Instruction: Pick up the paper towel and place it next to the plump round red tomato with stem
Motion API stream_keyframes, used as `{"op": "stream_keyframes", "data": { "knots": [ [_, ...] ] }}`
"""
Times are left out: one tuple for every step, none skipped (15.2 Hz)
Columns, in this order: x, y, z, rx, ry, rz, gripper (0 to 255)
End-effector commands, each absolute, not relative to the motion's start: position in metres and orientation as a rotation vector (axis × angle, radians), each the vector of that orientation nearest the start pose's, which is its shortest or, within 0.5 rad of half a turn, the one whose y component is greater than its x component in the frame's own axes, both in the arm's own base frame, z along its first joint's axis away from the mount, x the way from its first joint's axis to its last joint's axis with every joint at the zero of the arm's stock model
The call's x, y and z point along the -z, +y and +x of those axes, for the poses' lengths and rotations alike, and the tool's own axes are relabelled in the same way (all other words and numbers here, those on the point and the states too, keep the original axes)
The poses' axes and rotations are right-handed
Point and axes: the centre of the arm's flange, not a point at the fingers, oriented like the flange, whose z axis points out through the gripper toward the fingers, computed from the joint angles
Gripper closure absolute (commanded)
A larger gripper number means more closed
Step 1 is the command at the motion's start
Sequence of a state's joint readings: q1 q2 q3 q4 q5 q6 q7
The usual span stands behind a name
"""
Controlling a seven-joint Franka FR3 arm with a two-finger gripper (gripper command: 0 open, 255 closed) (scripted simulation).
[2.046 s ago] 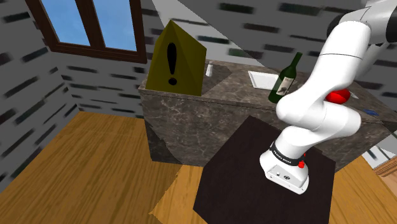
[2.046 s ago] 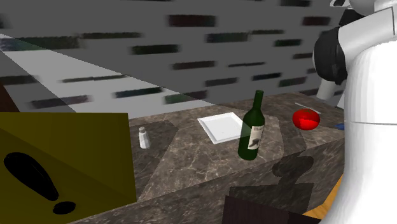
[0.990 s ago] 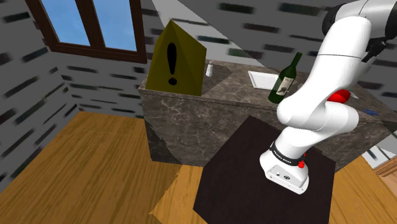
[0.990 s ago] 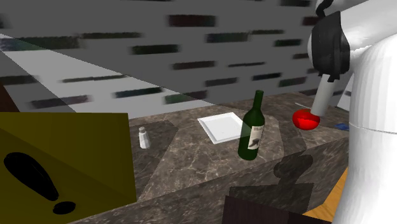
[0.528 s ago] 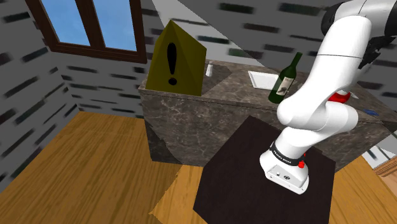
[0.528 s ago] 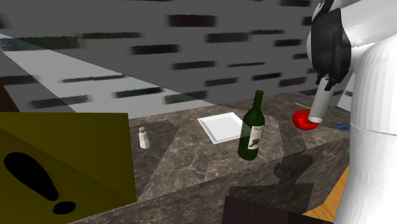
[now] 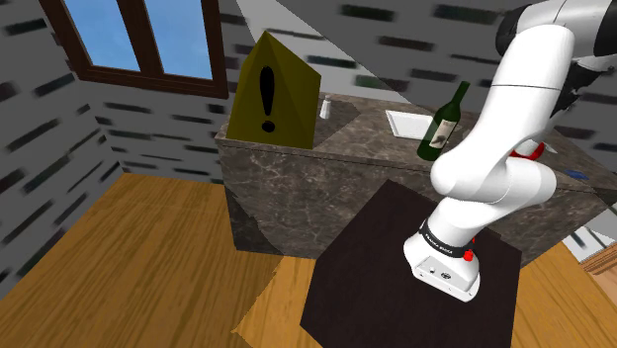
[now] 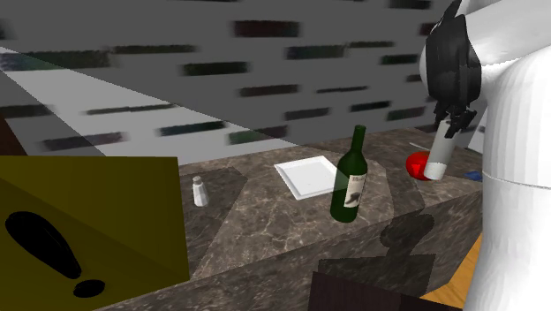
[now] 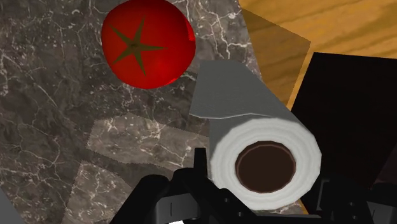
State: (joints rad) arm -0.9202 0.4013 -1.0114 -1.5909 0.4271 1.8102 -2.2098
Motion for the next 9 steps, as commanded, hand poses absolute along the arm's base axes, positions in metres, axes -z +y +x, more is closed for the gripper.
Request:
{"op": "stream_keyframes", "data": {
  "knots": [
    [-0.479, -0.628, -0.115, 0.099, -0.344, -3.171, 255],
    [-0.474, -0.628, -0.115, 0.099, -0.344, -3.171, 255],
    [-0.469, -0.628, -0.115, 0.099, -0.344, -3.171, 255],
    [-0.463, -0.628, -0.115, 0.099, -0.344, -3.171, 255],
    [-0.458, -0.628, -0.115, 0.099, -0.344, -3.171, 255],
    [-0.453, -0.628, -0.115, 0.099, -0.344, -3.171, 255],
    [-0.448, -0.628, -0.115, 0.099, -0.344, -3.171, 255],
    [-0.442, -0.628, -0.115, 0.099, -0.344, -3.171, 255],
    [-0.437, -0.628, -0.115, 0.099, -0.344, -3.171, 255]
  ]
}}
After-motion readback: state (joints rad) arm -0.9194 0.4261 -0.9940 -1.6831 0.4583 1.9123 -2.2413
